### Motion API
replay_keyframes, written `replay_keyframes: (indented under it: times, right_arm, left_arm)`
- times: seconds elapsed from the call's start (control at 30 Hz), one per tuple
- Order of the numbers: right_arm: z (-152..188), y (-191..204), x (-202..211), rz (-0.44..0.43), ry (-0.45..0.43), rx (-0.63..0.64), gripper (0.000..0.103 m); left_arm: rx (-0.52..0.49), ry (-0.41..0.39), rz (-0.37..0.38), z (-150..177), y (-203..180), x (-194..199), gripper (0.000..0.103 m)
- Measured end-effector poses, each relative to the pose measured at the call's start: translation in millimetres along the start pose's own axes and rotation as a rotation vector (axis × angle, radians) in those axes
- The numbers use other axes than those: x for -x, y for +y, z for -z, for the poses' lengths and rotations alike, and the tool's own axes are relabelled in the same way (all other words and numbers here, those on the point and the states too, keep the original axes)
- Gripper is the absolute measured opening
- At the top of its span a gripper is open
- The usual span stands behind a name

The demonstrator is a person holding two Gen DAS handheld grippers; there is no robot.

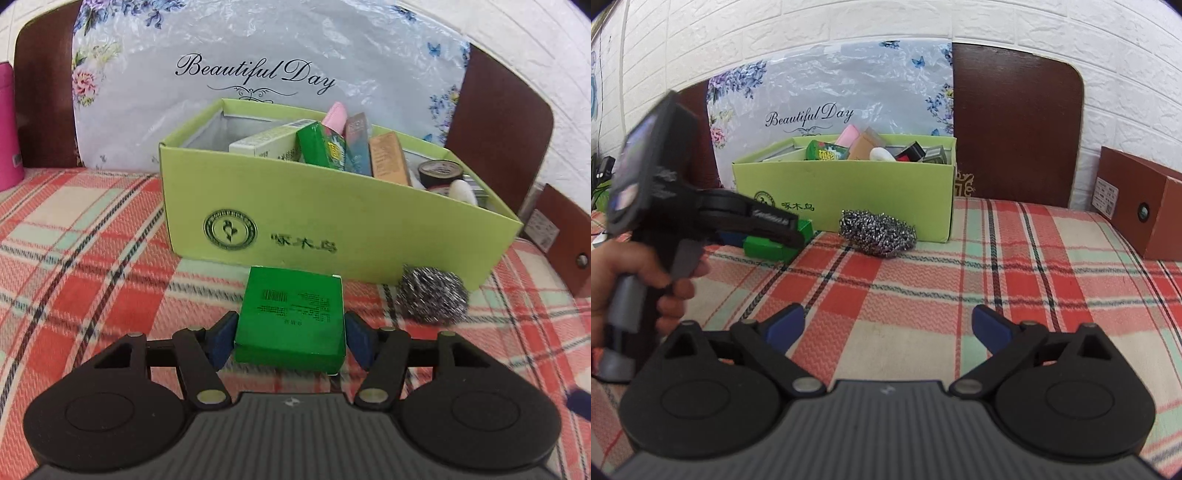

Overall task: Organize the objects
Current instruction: 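Grasp the green square box with left tool while right tool grasps the steel wool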

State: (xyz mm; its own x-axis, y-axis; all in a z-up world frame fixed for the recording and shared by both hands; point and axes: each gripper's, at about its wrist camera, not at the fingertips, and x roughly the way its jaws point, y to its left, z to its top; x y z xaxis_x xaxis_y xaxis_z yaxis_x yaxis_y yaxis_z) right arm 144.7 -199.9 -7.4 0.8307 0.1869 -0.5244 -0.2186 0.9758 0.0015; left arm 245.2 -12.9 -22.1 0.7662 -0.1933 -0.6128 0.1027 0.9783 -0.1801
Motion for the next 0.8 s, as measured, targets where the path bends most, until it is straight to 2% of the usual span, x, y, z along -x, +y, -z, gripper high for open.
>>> replay_keyframes:
  times: [0.2, 0.43, 0.5, 0.6, 0.73, 0.8]
  right_arm:
    - [-28.0, -2.2, -48.4, -0.018, -0.011, 0.077, 0.072]
    - [-44.0, 9.0, -94.0, -0.029, -0.027, 0.189, 0.069]
    - [-44.3, 10.9, -100.9, -0.043, 0.003, 0.191, 0.04]
    - [-39.1, 12.2, -95.8, -0.025, 0.013, 0.176, 0.029]
    - [-35.6, 7.8, -76.7, -0.013, 0.069, 0.098, 0.023]
    - [-33.5, 4.2, -63.0, -0.036, 0.107, 0.032, 0.019]
  left_arm:
    - [-0.009, 0.014, 0.002, 23.7, -1.9, 24.4, 0.064]
    - [-0.011, 0.019, 0.015, 33.5, -1.6, 32.9, 0.064]
    - [-0.011, 0.021, 0.019, 33.5, -0.4, 33.2, 0.064]
    - [-0.008, 0.026, 0.023, 33.0, 0.1, 33.0, 0.064]
    - [-0.008, 0.032, 0.016, 34.1, -2.0, 35.4, 0.064]
    - [-0.006, 0.038, 0.021, 35.7, -3.2, 38.3, 0.064]
